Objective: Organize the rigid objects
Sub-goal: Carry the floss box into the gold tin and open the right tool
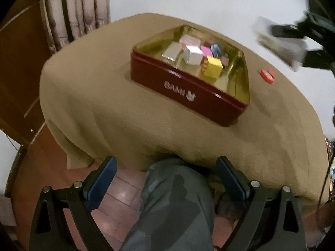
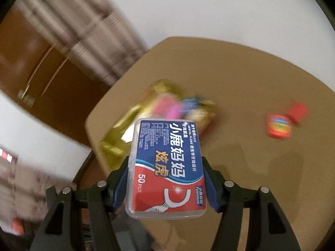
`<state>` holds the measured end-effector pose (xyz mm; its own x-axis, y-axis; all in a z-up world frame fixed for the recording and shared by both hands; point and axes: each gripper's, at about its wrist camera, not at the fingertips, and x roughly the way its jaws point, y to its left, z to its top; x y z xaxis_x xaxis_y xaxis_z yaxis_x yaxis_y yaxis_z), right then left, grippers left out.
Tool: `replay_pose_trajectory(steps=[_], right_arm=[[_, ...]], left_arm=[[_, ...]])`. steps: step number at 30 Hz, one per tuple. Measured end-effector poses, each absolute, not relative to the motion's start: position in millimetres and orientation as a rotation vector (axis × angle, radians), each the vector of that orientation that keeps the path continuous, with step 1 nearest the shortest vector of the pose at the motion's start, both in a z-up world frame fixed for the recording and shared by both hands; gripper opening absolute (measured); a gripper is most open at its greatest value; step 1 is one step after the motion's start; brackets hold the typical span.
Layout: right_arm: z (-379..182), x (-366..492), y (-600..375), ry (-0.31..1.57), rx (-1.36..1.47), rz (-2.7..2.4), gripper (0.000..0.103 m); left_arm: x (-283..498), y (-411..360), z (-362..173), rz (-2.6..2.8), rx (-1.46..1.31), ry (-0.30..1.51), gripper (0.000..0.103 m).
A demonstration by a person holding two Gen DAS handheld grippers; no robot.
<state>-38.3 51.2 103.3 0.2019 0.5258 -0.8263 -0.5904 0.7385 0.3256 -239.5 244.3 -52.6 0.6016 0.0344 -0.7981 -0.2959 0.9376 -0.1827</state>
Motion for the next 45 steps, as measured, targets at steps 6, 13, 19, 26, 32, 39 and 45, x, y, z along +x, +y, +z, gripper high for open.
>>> replay_pose_trajectory(steps=[6,13,19,26,32,39,45], right_arm=[[69,-43,129,1.261,-0.170,0.843,0.063],[29,-45,168,1.302,-0.321,0.842,0.063],[15,-36,182,1.336,-0.436,0.847,0.063],[-1,-39,192,1.280,-0.569,0.793,0.063],[-12,-31,204,1.290,-0.435,0.776,0.063],[-12,-28,216,1.296,-0.347,0.751,0.064],[4,-31,203,1.216,-0.325,0.737,0.064]], left_arm=[[-247,256,-44,0.199,-0.322,0.891,0.094],[-249,271,-43,0.177,-0.390,0.899,0.094],[-248,271,-47,0.171,-0.421,0.918,0.094],[-245,270,-51,0.161,-0.418,0.934,0.094],[-241,268,-57,0.160,-0.415,0.952,0.094],[-242,268,-57,0.158,-0.406,0.954,0.094],[-245,263,-56,0.170,-0.387,0.938,0.094]])
